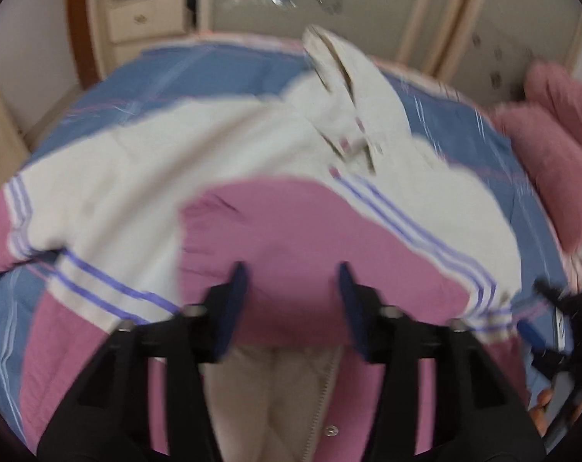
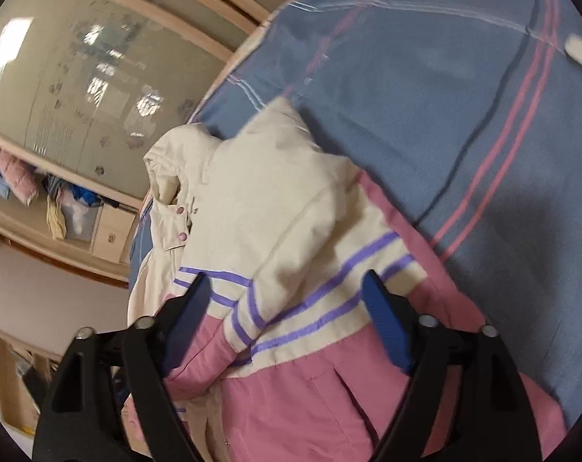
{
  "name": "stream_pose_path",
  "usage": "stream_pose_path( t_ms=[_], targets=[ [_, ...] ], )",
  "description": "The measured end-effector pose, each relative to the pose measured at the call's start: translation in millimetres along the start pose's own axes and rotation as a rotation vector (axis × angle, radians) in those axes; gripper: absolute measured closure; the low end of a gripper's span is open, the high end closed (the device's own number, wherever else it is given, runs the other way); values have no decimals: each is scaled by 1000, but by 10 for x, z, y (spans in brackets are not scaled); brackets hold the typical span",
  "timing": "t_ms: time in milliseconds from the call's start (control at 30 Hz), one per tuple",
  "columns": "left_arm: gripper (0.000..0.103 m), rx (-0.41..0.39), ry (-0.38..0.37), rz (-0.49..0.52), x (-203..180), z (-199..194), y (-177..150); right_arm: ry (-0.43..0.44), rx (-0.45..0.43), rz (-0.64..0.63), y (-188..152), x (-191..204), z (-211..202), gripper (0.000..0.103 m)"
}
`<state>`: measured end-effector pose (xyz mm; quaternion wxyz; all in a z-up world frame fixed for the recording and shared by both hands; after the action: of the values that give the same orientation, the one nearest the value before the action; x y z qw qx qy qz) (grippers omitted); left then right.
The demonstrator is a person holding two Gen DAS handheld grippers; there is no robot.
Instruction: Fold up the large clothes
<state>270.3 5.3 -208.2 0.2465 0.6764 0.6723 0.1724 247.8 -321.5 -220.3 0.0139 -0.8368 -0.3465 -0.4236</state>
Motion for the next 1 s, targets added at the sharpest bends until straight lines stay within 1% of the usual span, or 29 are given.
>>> stream_pose_path(
  t_ms=[67,100,133,167,200,233,267,300,333,367,400,433,500,533,567,600,633,667,700,733,767,800,833,867,900,933,1000],
  targets=[
    [73,73,-21,0,-49,213,-51,15,36,11,-9,-1,65,13],
    [76,95,-11,1,-45,300,-71,7,36,7,-17,3,78,13],
    [83,113,4,4,-35,373,-86,-9,38,-9,-29,6,100,13],
    [87,139,28,9,-14,467,-105,-15,42,-12,-38,1,110,13],
    [92,151,41,9,11,515,-119,-18,50,-8,-49,-7,128,13],
    [94,154,59,4,39,543,-144,-17,57,5,-50,-41,139,13],
    [100,150,75,-3,88,565,-153,-15,59,14,-41,-77,139,13],
    [100,139,96,-20,156,570,-133,-12,59,25,-24,-119,129,13],
    [100,129,96,-46,228,552,-110,-17,54,36,-11,-147,112,13],
    [100,122,84,-73,283,535,-88,-19,45,52,14,-191,87,13],
    [100,114,66,-95,324,495,-67,-4,40,63,31,-216,62,13],
    [100,108,62,-97,341,458,-51,23,38,73,45,-244,41,13],
    [99,90,68,-91,349,351,-30,145,41,120,121,-404,-21,13],
    [98,82,72,-90,356,294,-32,213,34,179,199,-593,-62,13],
    [98,64,76,-93,376,211,-21,227,24,247,276,-783,-96,13],
    [98,30,72,-105,420,90,1,223,11,311,339,-976,-137,13],
    [94,12,67,-111,409,52,21,212,-3,351,415,-1154,-189,13],
    [86,-19,75,-111,413,-42,39,214,-6,358,477,-1249,-225,13],
    [64,-40,95,-99,398,-91,51,227,-6,358,526,-1298,-259,13],
    [51,-67,124,-68,342,-135,62,235,-9,356,545,-1300,-286,13],
    [51,-87,146,-28,262,-150,60,238,-13,341,565,-1261,-313,13],
    [51,-91,158,5,194,-134,64,243,-9,322,572,-1208,-322,13],
    [51,-86,160,23,142,-104,64,271,14,284,574,-1069,-299,13],
    [51,-75,152,34,103,-55,66,308,43,261,567,-959,-250,13],
    [52,-50,122,38,65,38,62,351,83,243,544,-835,-176,13],
    [52,-32,110,37,58,108,74,387,138,232,526,-698,-59,13],
    [52,9,115,40,53,257,58,434,222,238,507,-532,196,13]
  ],
)
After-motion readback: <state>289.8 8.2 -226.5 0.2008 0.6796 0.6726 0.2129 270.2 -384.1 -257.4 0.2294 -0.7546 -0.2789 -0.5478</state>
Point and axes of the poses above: each gripper's, at about its wrist camera, not at the fingertips, and z roughly the way its jaws point, x to its left, y to its top, the point moved 1 cm from there along z, roughly the way its jaws point, and after that the axes turned 4 degrees about z, right-handed, at the moved point
